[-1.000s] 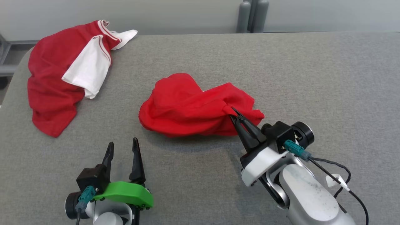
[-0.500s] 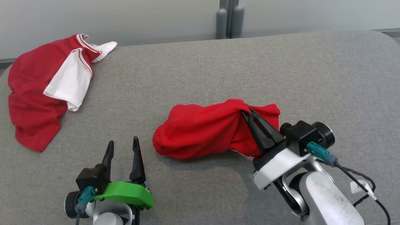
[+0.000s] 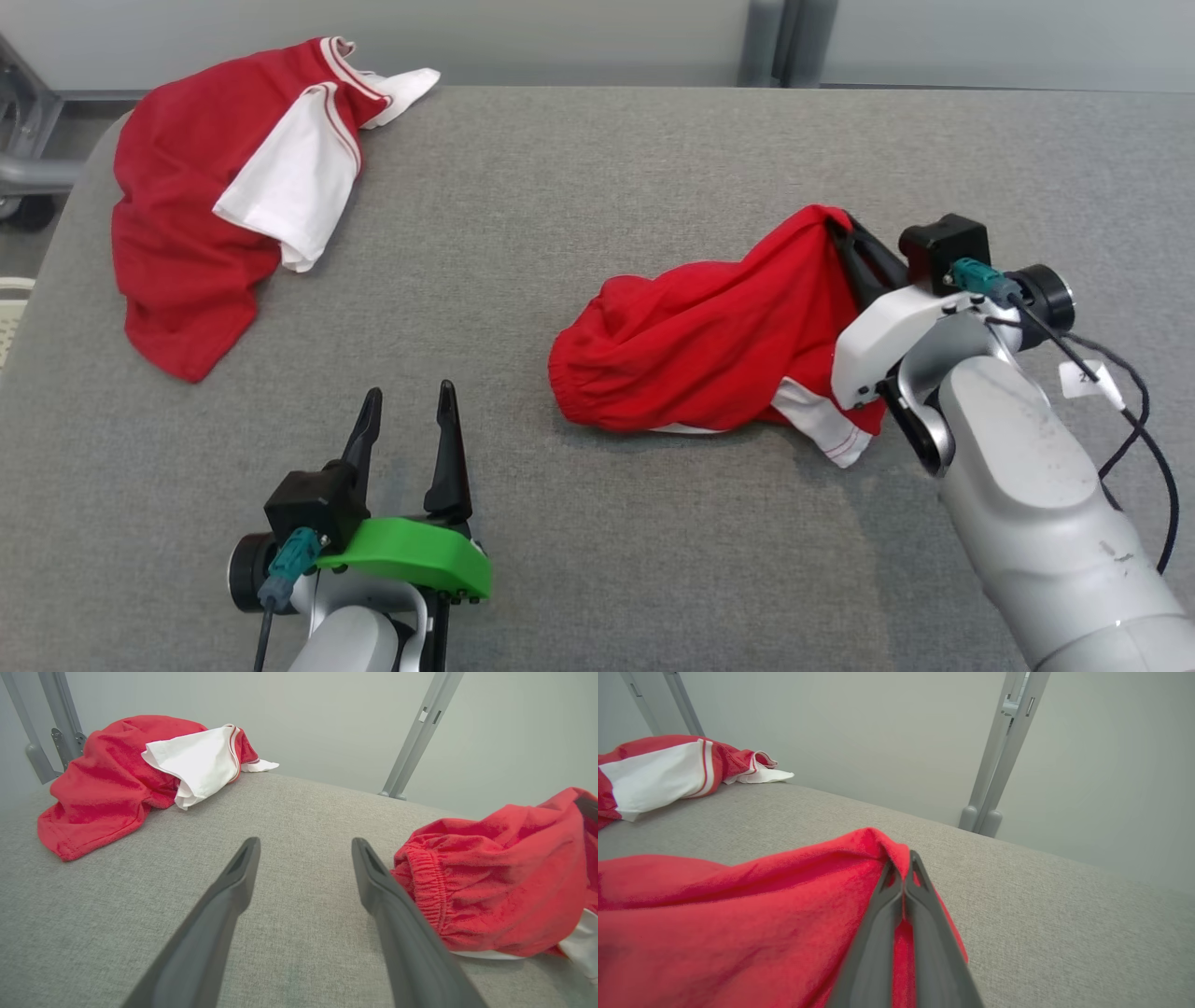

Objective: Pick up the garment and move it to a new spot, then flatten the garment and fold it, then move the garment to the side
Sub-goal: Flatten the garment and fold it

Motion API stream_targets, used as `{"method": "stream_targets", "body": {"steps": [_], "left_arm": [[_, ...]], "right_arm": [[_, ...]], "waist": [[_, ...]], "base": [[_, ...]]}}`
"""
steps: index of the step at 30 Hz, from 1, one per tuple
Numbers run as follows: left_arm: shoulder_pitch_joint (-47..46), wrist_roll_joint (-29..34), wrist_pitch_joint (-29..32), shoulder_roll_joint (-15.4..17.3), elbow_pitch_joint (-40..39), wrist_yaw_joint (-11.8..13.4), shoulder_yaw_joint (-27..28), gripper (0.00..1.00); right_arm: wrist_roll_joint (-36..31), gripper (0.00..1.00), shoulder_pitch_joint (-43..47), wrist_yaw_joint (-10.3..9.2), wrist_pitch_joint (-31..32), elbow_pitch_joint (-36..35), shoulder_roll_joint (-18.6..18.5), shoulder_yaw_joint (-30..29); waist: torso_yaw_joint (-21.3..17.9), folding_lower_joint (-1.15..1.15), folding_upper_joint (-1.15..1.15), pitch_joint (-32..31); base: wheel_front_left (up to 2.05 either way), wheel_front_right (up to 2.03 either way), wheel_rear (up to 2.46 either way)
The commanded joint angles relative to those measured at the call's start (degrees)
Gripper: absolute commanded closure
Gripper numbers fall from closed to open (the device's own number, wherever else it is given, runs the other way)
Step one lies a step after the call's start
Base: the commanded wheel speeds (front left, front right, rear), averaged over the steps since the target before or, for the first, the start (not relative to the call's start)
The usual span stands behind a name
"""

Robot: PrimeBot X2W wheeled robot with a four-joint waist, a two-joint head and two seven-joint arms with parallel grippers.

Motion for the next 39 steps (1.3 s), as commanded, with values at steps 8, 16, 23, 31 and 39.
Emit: {"method": "stream_targets", "body": {"steps": [8,16,23,31,39], "left_arm": [[-2.0,1.8,-0.2,-0.8,-1.6,-0.8,-0.7,0.00],[-2.2,2.7,-0.2,-1.0,-2.6,-1.3,-1.7,0.00],[-1.6,2.6,-0.2,-0.7,-2.1,-1.3,-2.0,0.00],[0.0,2.4,0.2,-0.1,-2.4,-1.0,-2.4,0.00],[1.7,2.2,0.8,-0.3,-2.6,-1.0,-3.9,0.00]], "right_arm": [[-3.0,1.00,-10.5,0.00,-4.5,17.2,-3.0,-4.6],[-6.2,1.00,-15.4,0.00,-6.5,27.1,-5.4,-10.0],[-8.3,0.00,-16.2,0.00,-8.2,29.9,-5.3,-10.9],[-5.6,0.00,-12.2,0.00,-8.5,24.6,-6.7,-10.7],[-1.1,0.00,-1.3,0.00,-8.6,9.2,-8.8,-12.5]], "waist": [[5.2,0.00,0.00,2.4],[5.9,0.00,0.00,2.5],[5.0,0.00,0.00,2.1],[1.6,0.00,0.00,-0.2],[-2.9,0.00,0.00,-2.2]], "base": [[0.00,0.00,0.00],[0.00,0.00,0.00],[0.00,0.00,0.00],[0.00,0.00,0.00],[0.00,0.00,0.00]]}}
